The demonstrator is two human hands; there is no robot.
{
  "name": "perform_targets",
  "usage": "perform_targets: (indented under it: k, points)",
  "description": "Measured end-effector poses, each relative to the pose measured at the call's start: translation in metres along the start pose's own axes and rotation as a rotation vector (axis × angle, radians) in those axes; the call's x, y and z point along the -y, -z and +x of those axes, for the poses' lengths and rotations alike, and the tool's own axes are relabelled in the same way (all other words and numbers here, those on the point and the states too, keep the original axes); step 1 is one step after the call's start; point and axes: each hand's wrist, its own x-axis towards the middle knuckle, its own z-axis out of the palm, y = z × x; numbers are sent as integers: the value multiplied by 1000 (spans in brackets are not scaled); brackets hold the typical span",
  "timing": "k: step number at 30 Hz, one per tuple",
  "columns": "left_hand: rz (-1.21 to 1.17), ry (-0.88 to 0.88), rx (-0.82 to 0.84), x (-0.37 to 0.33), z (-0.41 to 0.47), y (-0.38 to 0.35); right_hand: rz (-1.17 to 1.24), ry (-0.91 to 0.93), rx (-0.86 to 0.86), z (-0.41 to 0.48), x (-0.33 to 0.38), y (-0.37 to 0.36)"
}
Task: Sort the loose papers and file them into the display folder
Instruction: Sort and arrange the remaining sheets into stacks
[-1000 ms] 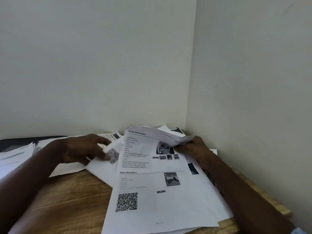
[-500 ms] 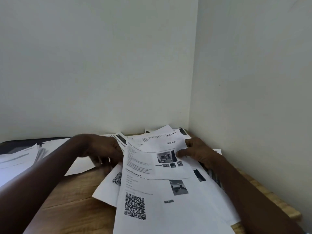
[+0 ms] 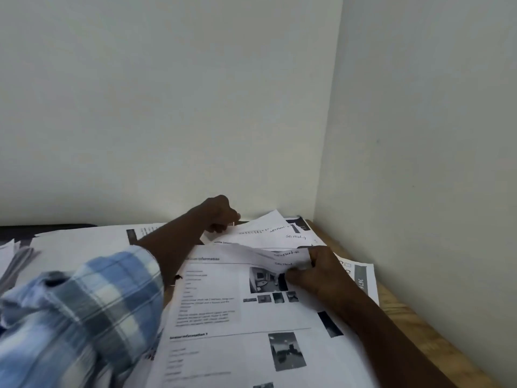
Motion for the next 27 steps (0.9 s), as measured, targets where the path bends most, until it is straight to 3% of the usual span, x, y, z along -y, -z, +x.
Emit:
perform_targets:
  k: [10,16,23,27]
  points:
    - [51,104,143,-1,27,-8,-20,45,-14,7,-5,-4]
    - [37,92,129,10,27,6,-12,72,-22,9,-7,-5]
    - [-128,-236,-208,-1,11,32,-18,49,-45,13,-6,-5]
    - [-119,-331,-421,-10,-3,51,-8,67,-57,12,-4,-5]
